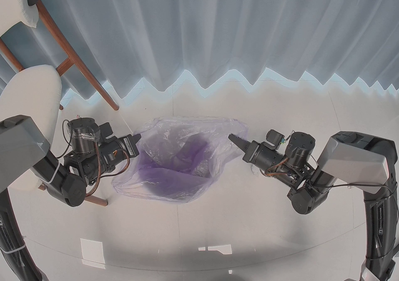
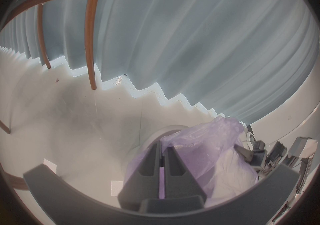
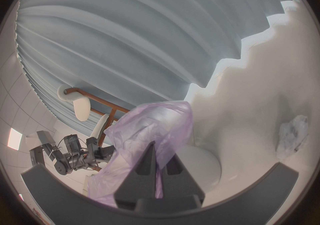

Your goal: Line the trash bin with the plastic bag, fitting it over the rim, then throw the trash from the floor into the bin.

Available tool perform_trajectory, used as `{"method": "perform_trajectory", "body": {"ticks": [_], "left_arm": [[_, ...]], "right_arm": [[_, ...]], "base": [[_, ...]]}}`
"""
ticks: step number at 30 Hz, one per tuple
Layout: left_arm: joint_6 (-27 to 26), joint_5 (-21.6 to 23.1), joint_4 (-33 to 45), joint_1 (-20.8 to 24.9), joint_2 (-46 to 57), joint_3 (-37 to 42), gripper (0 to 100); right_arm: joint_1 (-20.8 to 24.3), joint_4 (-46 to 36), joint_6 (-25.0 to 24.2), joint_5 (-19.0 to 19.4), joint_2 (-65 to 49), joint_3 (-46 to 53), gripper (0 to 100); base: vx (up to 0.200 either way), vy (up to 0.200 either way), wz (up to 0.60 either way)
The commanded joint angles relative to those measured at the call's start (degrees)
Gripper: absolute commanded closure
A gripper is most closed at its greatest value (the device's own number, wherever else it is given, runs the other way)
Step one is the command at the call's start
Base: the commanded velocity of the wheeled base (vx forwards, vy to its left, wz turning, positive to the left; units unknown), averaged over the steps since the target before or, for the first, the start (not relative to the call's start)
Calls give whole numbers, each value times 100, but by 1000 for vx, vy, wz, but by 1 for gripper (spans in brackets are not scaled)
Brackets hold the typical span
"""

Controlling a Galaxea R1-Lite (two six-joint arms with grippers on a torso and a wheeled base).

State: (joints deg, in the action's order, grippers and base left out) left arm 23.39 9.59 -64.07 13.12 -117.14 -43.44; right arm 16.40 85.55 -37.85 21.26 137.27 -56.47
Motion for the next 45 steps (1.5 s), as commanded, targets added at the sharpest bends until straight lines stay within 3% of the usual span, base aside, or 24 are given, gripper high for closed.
{"method": "perform_trajectory", "body": {"ticks": [1, 7, 23, 24, 29, 30, 35, 39, 45], "left_arm": [[95, -1, 88, -195, -11, -192, 100], [104, 7, 88, -336, -19, -315, 100], [201, -19, 18, -275, -46, -367, 100], [201, -19, 18, -275, -46, -359, 100], [192, -28, 9, -275, -28, -359, 100], [174, -28, 0, -275, -11, -350, 100], [174, -19, 0, -266, 16, -280, 100], [174, -19, 0, -248, 33, -271, 100], [174, -28, 0, -248, 51, -280, 100]], "right_arm": [[-145, 251, 6, 89, -16, 540, 100], [-198, 436, 32, 194, -7, 1024, 100], [-216, 427, 234, 168, 63, 971, 100], [-216, 436, 234, 168, 72, 953, 0], [-216, 445, 270, 62, -68, 1059, 0], [-216, 445, 445, -78, -306, 1322, 0], [-286, 445, 1219, 1, -939, 1867, 0], [-286, 427, 1140, 212, -1439, 1955, 0], [-356, 427, 1315, 229, -1360, 1938, 0]], "base": [[0, 0, 0], [0, 0, 0], [0, 0, 0], [0, 0, 0], [0, 0, 0], [0, 0, 0], [0, 0, 0], [0, 0, 0], [0, 0, 0]]}}
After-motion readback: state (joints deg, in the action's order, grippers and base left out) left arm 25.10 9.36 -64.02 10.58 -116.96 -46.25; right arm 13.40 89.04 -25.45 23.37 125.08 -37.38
